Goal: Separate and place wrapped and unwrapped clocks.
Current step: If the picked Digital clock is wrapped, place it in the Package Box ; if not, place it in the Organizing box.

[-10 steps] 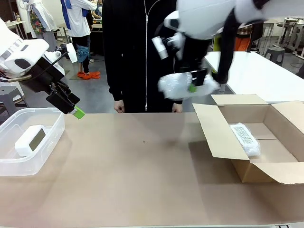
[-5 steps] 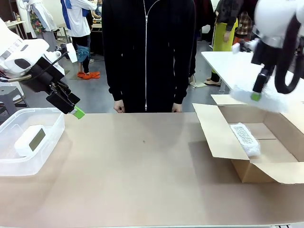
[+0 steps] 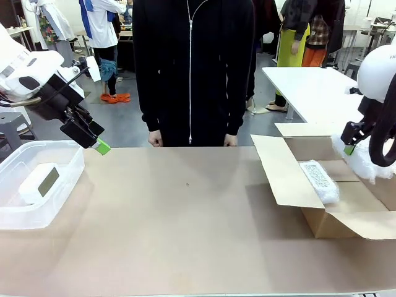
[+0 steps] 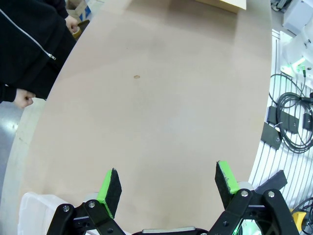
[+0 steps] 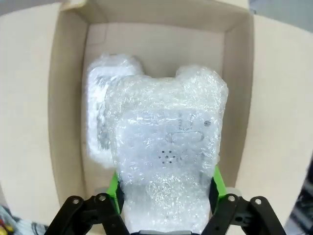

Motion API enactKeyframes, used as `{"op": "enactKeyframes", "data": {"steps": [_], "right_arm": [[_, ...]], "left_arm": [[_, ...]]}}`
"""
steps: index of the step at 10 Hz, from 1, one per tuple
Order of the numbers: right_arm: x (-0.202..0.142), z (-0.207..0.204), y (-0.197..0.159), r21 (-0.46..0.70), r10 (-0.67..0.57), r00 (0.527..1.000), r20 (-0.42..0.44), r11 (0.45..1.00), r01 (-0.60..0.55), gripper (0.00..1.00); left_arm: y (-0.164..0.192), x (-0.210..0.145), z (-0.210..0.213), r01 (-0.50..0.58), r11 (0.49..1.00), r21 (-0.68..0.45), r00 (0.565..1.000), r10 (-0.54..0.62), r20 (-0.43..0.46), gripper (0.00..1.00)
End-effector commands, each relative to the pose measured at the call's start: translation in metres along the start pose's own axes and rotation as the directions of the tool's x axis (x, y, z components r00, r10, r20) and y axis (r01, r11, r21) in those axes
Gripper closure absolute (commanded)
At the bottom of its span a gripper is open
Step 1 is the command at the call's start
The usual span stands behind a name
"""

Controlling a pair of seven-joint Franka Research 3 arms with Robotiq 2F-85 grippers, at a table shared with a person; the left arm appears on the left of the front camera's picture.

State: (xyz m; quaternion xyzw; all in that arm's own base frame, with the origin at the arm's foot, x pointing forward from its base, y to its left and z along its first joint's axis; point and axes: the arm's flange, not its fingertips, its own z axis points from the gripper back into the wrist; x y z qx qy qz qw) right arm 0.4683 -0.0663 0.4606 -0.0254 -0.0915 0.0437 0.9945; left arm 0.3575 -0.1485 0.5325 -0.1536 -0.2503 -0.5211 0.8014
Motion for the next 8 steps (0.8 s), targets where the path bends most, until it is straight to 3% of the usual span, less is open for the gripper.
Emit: {"op": "enactKeyframes", "data": {"steps": [1, 3, 4, 8], "right_arm": [[0.0105, -0.0139, 0.0078, -0.058, -0.085, 0.994, -0.063, 0.995, 0.081, 0.20], [0.0138, -0.0213, 0.0088, -0.021, -0.110, 0.992, -0.056, 0.994, 0.109, 0.20], [0.0165, -0.0206, 0.0109, 0.011, -0.107, 0.990, -0.095, 0.994, 0.109, 0.00], [0.0155, -0.0174, 0.0100, -0.008, -0.083, 0.990, -0.116, 0.997, 0.083, 0.00]], "left_arm": [[-0.0009, -0.0004, -0.0004, -0.007, 1.000, 0.001, 1.000, 0.007, -0.004, 0.00], [-0.0009, -0.0004, -0.0004, -0.007, 1.000, 0.001, 1.000, 0.007, -0.004, 0.00], [-0.0009, -0.0004, -0.0004, -0.007, 1.000, 0.001, 1.000, 0.007, -0.004, 0.00], [-0.0009, -0.0004, -0.0004, -0.007, 1.000, 0.001, 1.000, 0.007, -0.004, 0.00]]}}
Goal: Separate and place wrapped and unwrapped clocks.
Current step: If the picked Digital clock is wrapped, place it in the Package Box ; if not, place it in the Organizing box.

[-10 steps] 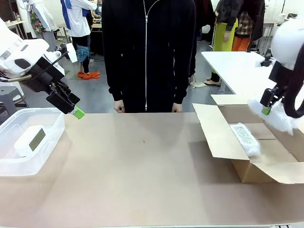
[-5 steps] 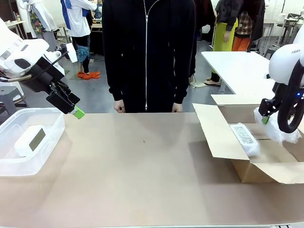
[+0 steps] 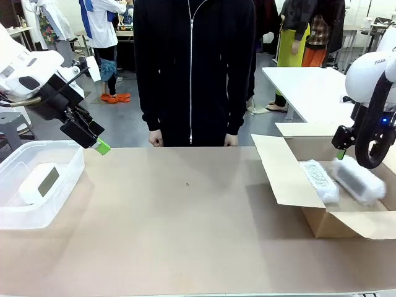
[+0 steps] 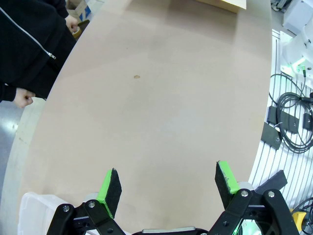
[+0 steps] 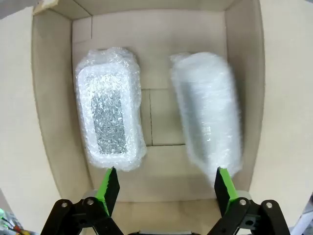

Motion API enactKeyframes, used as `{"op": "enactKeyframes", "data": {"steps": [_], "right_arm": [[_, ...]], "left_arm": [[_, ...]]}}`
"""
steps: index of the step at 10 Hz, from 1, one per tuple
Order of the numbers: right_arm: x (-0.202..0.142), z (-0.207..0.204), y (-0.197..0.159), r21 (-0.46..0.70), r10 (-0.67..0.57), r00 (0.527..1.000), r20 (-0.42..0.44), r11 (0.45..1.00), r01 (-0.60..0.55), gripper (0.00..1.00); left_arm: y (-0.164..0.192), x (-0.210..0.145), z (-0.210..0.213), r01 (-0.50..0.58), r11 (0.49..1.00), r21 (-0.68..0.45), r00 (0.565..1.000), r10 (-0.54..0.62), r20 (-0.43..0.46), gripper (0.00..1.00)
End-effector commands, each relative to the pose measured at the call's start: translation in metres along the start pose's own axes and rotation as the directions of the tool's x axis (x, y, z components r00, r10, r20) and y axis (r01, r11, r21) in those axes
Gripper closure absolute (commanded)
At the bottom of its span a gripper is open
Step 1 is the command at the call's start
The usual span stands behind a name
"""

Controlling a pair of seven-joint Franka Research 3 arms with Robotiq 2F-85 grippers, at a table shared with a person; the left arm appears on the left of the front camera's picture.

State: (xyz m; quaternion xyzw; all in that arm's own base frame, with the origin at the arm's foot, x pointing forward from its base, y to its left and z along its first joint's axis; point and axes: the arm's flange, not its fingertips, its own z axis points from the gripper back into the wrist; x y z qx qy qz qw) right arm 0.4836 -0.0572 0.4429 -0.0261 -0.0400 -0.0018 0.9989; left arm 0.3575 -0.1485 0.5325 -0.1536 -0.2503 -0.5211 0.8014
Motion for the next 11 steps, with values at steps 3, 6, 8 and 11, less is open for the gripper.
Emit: {"op": "enactKeyframes", "data": {"steps": [3, 6, 8, 11], "right_arm": [[-0.001, 0.015, 0.008, 0.028, 0.058, 0.998, 0.014, 0.998, -0.058, 0.00], [-0.015, 0.076, 0.012, 0.006, 0.116, 0.987, 0.115, 0.993, -0.118, 0.00], [-0.032, 0.121, 0.008, 0.042, 0.147, 0.978, 0.150, 0.987, -0.155, 0.00], [-0.039, 0.147, 0.038, -0.015, 0.241, 0.961, 0.134, 0.970, -0.241, 0.00]], "left_arm": [[-0.001, 0.000, 0.000, -0.007, 1.000, 0.001, 1.000, 0.007, -0.004, 0.00], [-0.001, 0.000, 0.000, -0.007, 1.000, 0.001, 1.000, 0.007, -0.004, 0.00], [-0.001, 0.000, 0.000, -0.007, 1.000, 0.001, 1.000, 0.007, -0.004, 0.00], [-0.001, 0.000, 0.000, -0.007, 1.000, 0.001, 1.000, 0.007, -0.004, 0.00]]}}
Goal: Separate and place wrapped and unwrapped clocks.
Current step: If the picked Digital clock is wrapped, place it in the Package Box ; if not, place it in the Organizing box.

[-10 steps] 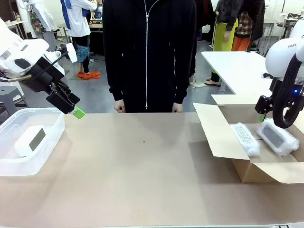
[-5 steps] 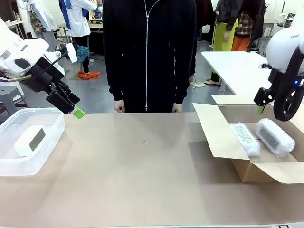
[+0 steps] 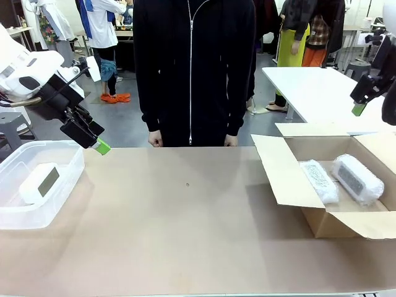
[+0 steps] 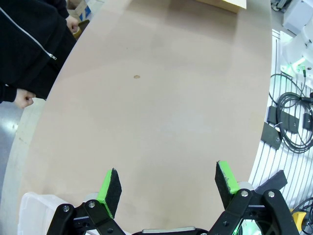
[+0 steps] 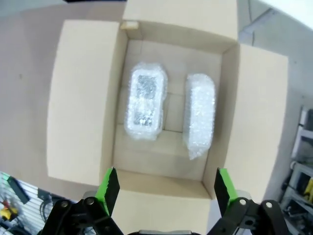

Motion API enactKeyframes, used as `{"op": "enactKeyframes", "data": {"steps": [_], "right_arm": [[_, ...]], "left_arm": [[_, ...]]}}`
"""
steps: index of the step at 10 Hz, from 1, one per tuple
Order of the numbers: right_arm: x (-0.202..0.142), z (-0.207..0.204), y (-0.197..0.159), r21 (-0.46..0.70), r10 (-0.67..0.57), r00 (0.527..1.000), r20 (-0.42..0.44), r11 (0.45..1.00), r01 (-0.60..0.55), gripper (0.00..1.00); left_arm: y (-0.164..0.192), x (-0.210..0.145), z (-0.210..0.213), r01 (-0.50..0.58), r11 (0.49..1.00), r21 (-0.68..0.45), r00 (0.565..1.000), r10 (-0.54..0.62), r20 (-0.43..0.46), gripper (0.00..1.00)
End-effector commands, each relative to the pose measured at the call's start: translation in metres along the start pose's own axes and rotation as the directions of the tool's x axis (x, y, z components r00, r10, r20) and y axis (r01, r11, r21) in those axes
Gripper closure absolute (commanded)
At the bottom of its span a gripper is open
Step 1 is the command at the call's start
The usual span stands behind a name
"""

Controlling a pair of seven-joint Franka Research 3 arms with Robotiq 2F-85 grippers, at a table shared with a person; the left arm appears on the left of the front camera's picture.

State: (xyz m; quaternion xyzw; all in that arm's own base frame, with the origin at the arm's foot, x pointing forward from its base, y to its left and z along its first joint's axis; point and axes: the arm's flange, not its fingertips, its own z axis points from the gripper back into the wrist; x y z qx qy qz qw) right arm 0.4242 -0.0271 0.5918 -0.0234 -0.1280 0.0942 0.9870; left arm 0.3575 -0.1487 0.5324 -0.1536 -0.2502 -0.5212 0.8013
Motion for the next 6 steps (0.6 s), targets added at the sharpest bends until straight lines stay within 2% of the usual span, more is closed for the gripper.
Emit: {"op": "enactKeyframes", "data": {"steps": [1, 6], "right_arm": [[0.0006, -0.0055, -0.0110, -0.003, -0.034, 0.999, 0.009, 0.999, 0.034, 0.00], [0.0006, -0.0055, -0.0110, -0.003, -0.034, 0.999, 0.009, 0.999, 0.034, 0.00]], "left_arm": [[-0.0008, -0.0005, -0.0003, -0.007, 1.000, 0.001, 1.000, 0.007, -0.004, 0.00], [-0.0008, -0.0005, -0.0003, -0.007, 1.000, 0.001, 1.000, 0.007, -0.004, 0.00]]}}
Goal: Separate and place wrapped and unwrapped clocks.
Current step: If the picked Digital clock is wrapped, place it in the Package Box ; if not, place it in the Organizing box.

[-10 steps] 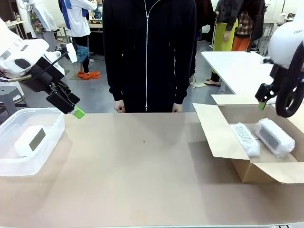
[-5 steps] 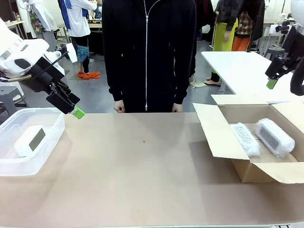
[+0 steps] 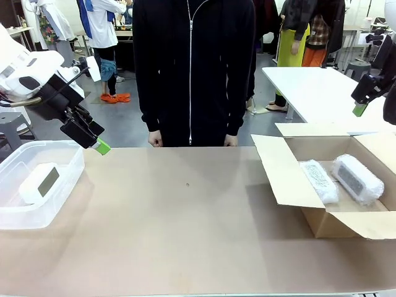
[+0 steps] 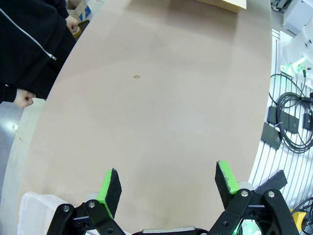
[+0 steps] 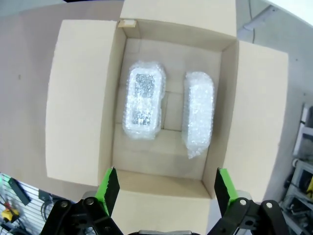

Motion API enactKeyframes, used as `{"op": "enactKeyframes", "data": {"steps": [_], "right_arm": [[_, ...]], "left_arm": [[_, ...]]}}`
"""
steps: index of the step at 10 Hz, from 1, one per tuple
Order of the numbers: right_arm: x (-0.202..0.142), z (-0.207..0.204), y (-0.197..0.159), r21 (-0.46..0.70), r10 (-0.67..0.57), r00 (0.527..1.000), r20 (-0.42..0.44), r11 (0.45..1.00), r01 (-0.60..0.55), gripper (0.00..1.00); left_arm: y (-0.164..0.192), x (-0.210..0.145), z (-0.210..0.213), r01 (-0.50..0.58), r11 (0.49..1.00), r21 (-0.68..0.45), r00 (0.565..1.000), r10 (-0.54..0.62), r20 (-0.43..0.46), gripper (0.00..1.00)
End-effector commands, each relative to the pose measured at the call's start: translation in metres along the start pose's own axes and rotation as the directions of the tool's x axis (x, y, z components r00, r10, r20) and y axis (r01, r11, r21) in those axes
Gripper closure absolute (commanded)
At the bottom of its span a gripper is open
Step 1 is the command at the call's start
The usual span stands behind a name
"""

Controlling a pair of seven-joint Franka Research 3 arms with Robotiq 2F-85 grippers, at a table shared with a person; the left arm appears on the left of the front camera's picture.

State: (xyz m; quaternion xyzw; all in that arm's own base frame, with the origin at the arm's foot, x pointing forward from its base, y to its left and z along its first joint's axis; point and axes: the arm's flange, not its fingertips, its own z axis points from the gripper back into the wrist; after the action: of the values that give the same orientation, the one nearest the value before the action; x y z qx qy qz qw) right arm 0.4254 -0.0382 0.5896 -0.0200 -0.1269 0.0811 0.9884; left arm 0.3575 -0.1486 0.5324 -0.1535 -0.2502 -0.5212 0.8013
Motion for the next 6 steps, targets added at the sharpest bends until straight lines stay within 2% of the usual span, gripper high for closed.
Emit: {"op": "enactKeyframes", "data": {"steps": [1, 6], "right_arm": [[0.0021, -0.0028, -0.0001, -0.007, -0.007, 1.000, 0.012, 1.000, 0.007, 0.00], [0.0021, -0.0028, -0.0001, -0.007, -0.007, 1.000, 0.012, 1.000, 0.007, 0.00]], "left_arm": [[-0.0008, -0.0005, -0.0003, -0.007, 1.000, 0.001, 1.000, 0.007, -0.004, 0.00], [-0.0008, -0.0005, -0.0003, -0.007, 1.000, 0.001, 1.000, 0.007, -0.004, 0.00]]}}
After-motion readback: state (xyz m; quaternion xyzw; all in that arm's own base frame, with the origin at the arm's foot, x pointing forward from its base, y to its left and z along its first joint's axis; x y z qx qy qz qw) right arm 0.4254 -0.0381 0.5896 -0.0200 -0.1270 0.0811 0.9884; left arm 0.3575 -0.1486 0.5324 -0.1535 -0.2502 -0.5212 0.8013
